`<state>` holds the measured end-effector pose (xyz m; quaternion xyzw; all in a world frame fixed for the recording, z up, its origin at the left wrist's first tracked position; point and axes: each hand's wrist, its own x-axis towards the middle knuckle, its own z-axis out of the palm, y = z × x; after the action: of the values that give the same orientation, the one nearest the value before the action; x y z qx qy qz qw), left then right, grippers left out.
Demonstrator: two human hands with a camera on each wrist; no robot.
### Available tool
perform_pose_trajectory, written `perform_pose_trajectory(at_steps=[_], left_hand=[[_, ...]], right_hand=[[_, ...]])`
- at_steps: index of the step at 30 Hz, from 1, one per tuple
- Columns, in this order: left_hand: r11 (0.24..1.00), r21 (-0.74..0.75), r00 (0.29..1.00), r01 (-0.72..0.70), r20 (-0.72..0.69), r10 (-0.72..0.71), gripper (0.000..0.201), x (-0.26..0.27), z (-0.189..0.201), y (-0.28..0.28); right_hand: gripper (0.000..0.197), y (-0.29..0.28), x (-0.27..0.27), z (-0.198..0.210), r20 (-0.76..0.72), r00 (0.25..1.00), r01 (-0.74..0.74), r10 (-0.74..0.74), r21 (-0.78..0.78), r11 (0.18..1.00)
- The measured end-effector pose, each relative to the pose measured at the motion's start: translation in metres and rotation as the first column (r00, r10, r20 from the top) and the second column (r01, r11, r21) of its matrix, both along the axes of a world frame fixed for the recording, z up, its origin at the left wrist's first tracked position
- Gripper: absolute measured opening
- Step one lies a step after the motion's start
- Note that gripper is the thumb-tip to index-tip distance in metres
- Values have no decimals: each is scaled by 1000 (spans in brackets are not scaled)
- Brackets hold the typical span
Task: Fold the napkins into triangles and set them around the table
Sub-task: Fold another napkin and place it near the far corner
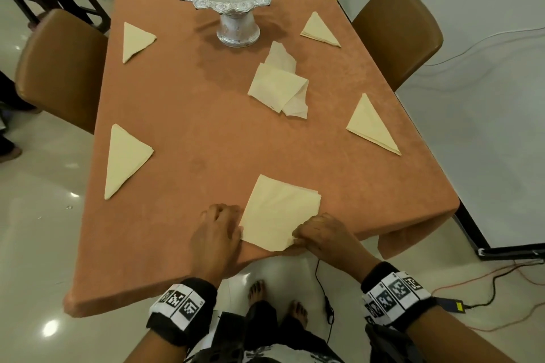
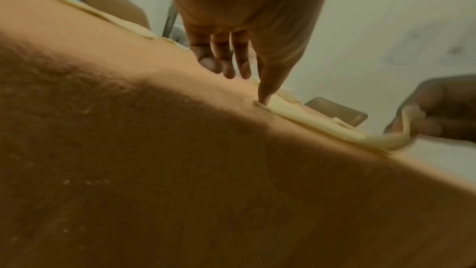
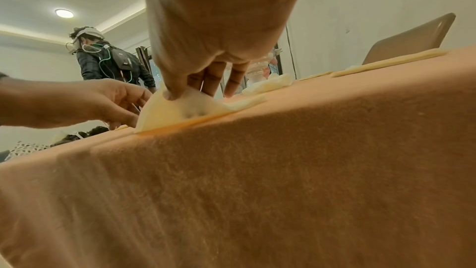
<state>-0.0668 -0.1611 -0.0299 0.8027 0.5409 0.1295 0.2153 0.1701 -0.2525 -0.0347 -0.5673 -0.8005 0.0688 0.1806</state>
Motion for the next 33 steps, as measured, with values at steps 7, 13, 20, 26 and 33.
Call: perform_pose_trajectory(at_steps=[7,13,20,26,33], left_hand=[[997,29,997,75,-30,-74,46,-16,-9,-18],[990,-76,982,-121,138,130,18,-10,-14,-18],[958,-153,952,-242,152,265,10,-2,-16,-17],[925,-229,934,-303,120,335,10,4,-13,-12],[956,-117,953,-269,115,282,19,6,-9,-14]], right_hand=[[31,48,1,19,-147,977,97,-153,-332,938],[16,107,0,20,-172,952,161,-255,-429,889],[16,127,-13,8,-144,934,248,-328,-403,881],[20,128,-18,6,-55,929,326,-365,-342,881],[9,88,25,23,-90,973,191,-212,-193,962]])
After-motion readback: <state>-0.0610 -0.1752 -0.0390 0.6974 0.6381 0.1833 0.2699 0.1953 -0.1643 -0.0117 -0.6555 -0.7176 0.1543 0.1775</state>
